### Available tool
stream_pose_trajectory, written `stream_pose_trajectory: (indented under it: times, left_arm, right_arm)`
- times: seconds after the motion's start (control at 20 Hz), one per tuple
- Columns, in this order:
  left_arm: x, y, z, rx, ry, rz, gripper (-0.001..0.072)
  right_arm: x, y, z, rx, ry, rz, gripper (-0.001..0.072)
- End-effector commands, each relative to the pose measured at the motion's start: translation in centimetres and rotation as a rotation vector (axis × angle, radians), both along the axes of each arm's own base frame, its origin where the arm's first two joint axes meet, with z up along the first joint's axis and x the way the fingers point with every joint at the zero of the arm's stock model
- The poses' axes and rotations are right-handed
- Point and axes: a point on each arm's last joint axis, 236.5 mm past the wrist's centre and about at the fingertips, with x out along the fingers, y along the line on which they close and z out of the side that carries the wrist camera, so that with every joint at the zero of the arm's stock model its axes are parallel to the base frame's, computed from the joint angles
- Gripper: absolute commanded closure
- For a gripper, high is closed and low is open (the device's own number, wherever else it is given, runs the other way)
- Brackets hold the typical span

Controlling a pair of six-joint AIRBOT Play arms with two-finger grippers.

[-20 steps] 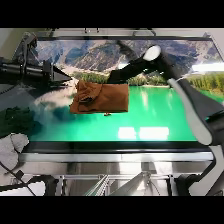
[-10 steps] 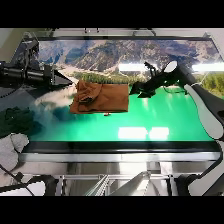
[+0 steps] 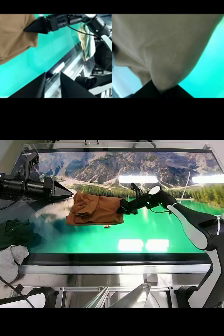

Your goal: Fold the shirts.

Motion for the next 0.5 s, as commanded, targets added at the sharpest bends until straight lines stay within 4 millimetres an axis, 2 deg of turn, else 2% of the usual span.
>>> stream_pose_trajectory:
  times: [0.0, 0.1, 0.2, 0.3, 0.4, 0.45]
  left_arm:
    - [-0.5, -0.1, 0.0, -0.002, 0.009, -0.017, 0.051]
    - [-0.6, -0.1, 0.0, -0.003, 0.011, -0.022, 0.051]
    - [-0.6, -0.1, 0.0, -0.003, 0.011, -0.023, 0.051]
    - [-0.6, -0.1, 0.0, -0.003, 0.011, -0.022, 0.051]
    - [-0.6, -0.1, 0.0, -0.003, 0.011, -0.022, 0.051]
    - [-0.6, -0.1, 0.0, -0.003, 0.011, -0.023, 0.051]
  right_arm:
    - [0.6, 0.9, 6.6, 0.089, -0.106, 0.026, 0.069]
    - [0.5, -1.8, 13.3, 0.08, -0.153, 0.038, 0.069]
    - [0.7, -7.5, 19.7, -0.021, -0.161, -0.013, 0.069]
    - [2.3, -15.1, 26.5, -0.107, -0.225, -0.185, 0.069]
    - [4.8, -23.4, 33.4, -0.077, -0.303, -0.459, 0.069]
    - [5.5, -27.4, 34.8, -0.044, -0.292, -0.596, 0.069]
